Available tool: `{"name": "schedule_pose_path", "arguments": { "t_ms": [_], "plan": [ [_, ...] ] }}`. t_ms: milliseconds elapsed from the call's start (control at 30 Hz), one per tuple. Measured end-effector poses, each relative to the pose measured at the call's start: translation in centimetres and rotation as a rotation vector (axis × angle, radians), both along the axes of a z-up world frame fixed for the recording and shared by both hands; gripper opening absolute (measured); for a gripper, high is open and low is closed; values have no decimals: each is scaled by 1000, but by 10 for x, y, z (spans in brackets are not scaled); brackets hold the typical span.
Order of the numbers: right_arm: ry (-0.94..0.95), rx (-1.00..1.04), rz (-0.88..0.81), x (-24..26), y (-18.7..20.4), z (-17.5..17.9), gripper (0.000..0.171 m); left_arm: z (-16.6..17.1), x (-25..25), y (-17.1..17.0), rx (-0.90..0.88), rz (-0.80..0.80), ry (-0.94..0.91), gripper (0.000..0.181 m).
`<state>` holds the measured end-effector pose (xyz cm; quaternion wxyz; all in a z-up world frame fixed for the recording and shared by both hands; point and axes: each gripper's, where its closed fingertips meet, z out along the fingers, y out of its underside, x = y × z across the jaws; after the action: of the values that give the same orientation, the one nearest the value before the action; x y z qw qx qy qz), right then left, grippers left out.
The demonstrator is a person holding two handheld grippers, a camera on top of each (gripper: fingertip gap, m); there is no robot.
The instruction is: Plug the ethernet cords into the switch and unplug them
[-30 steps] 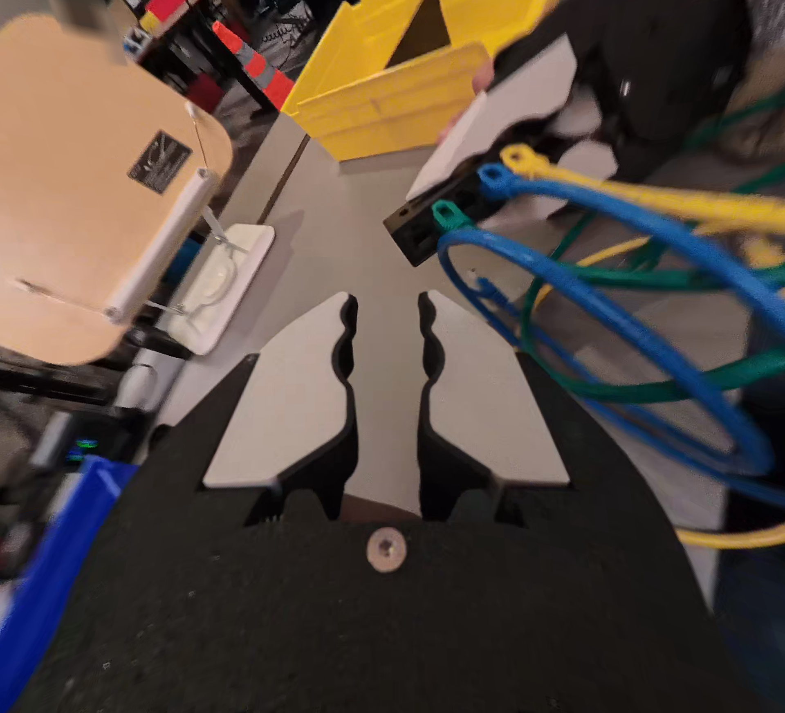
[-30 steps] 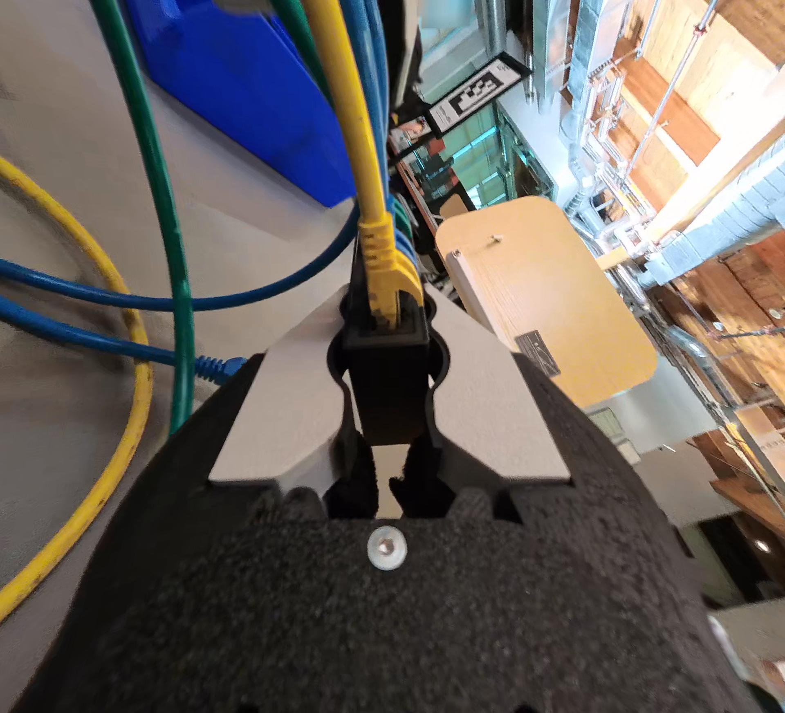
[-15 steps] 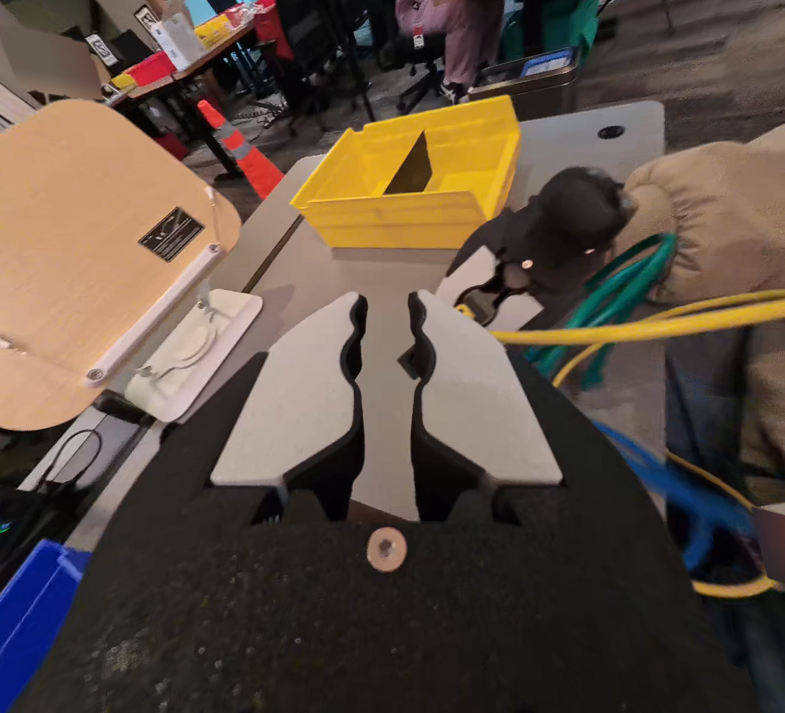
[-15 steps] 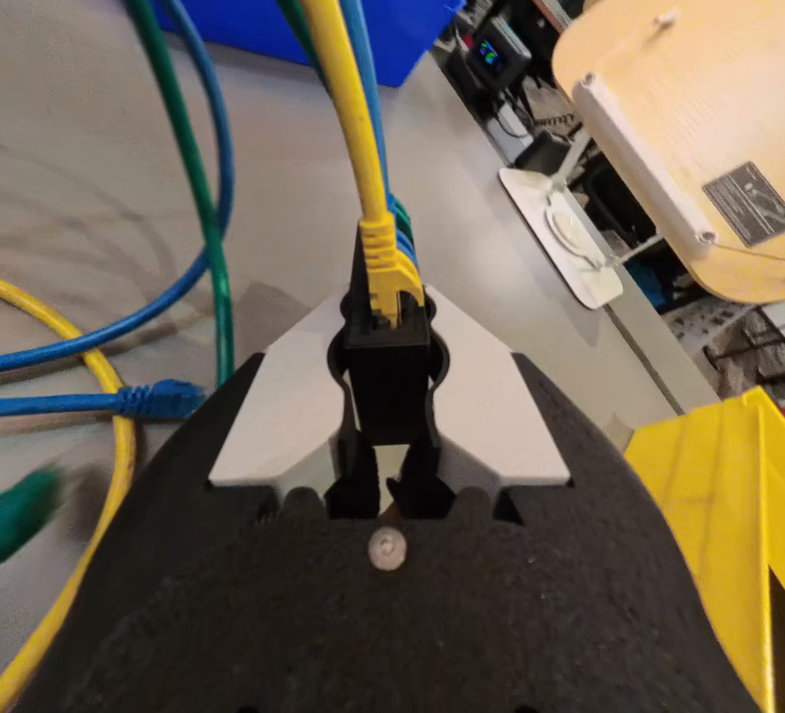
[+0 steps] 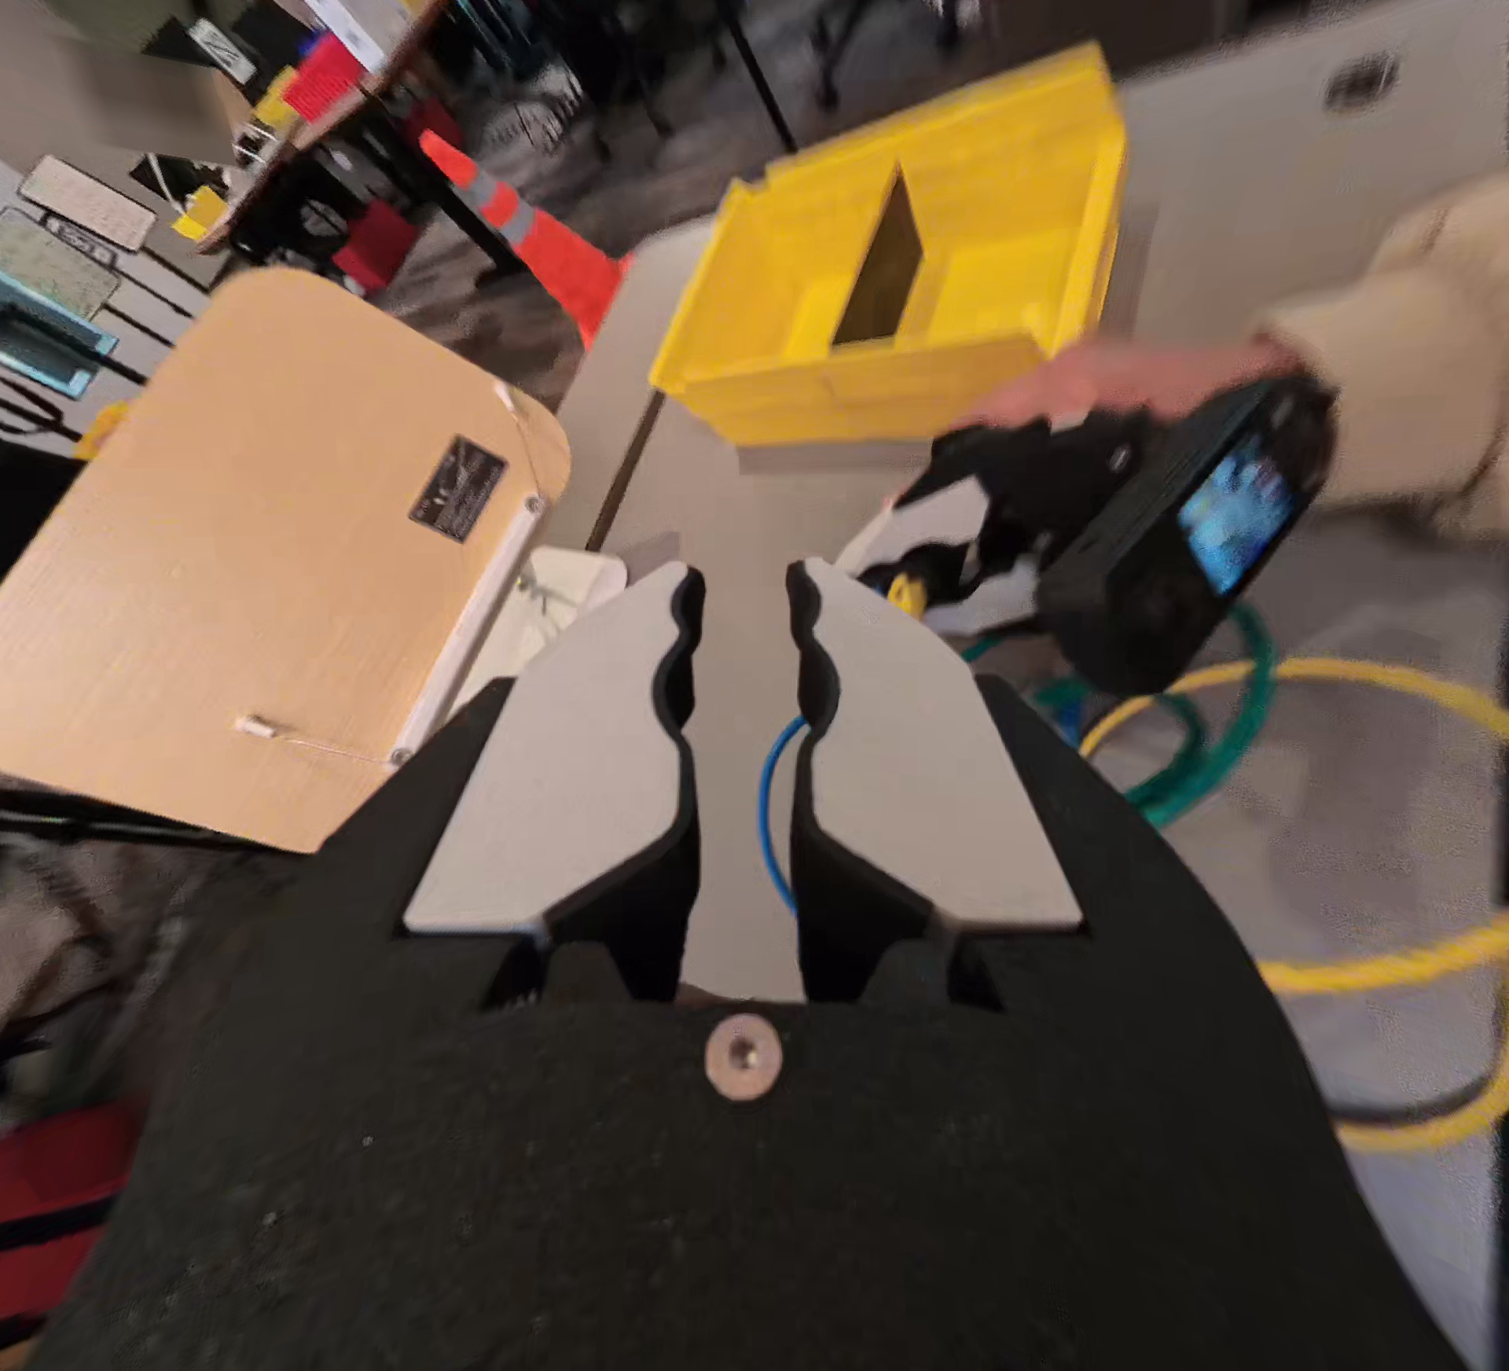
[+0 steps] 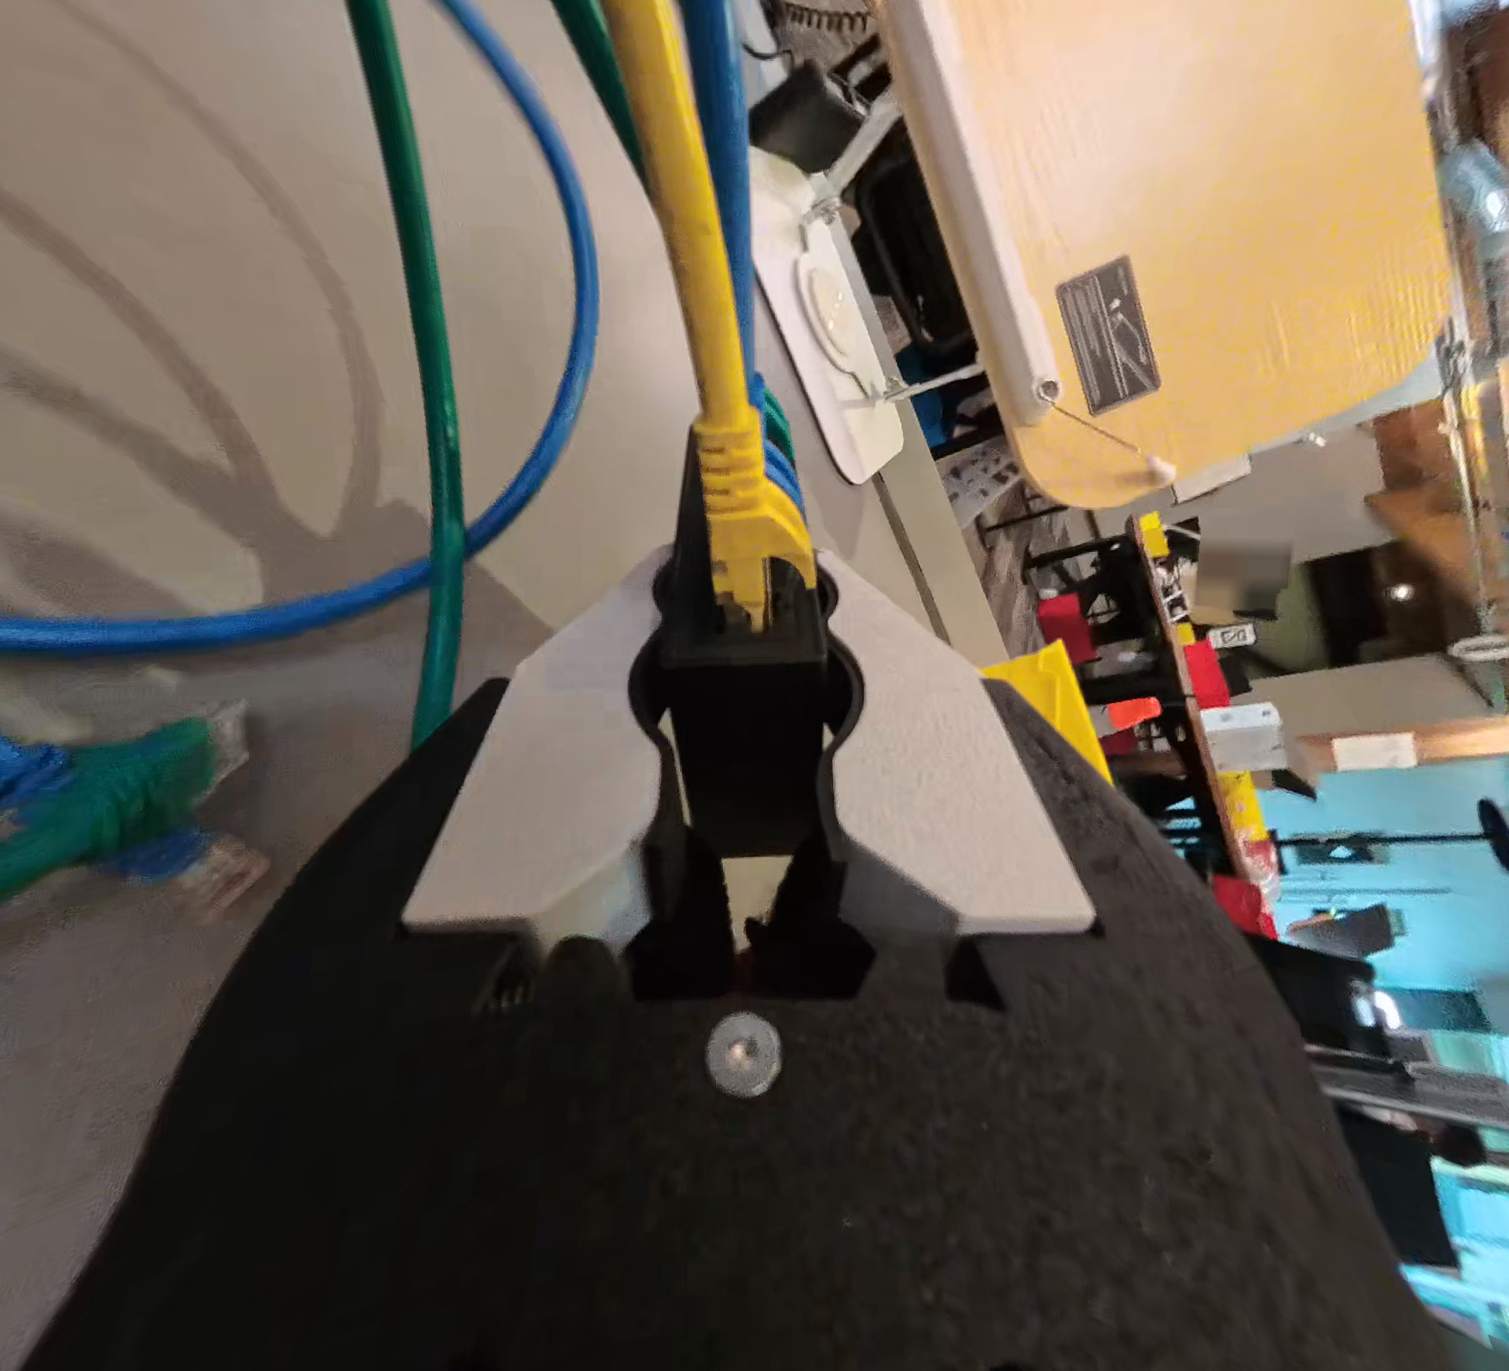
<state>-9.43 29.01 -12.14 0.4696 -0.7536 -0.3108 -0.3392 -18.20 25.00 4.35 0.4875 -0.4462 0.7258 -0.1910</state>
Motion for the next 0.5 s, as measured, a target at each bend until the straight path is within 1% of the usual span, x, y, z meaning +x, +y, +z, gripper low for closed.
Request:
{"name": "schedule_pose_path", "arguments": {
  "t_ms": [33, 67, 133, 200, 300, 400, 500],
  "plan": [
    [-7, -6, 11, -3, -3, -3, 27, -19, 5, 1, 47, -3, 52, 16],
    [4, -6, 21, -5, -5, -5, 27, -38, 10, 0, 55, -14, 98, 14],
    [9, 12, 39, -6, -6, -5, 27, -69, 14, -1, 8, -18, 177, 16],
    [-21, 19, 34, -3, -8, -5, 27, -84, 18, -2, -53, -18, 186, 22],
    [-55, 8, 30, -1, -9, -11, 27, -100, 20, -15, -117, -95, 228, 24],
    [-74, 11, 43, -4, -9, -13, 27, -120, 23, -18, -48, -167, 313, 33],
    [-88, 15, 47, -7, -9, -11, 27, -131, 33, -11, 110, -203, 337, 39]
  ]
}}
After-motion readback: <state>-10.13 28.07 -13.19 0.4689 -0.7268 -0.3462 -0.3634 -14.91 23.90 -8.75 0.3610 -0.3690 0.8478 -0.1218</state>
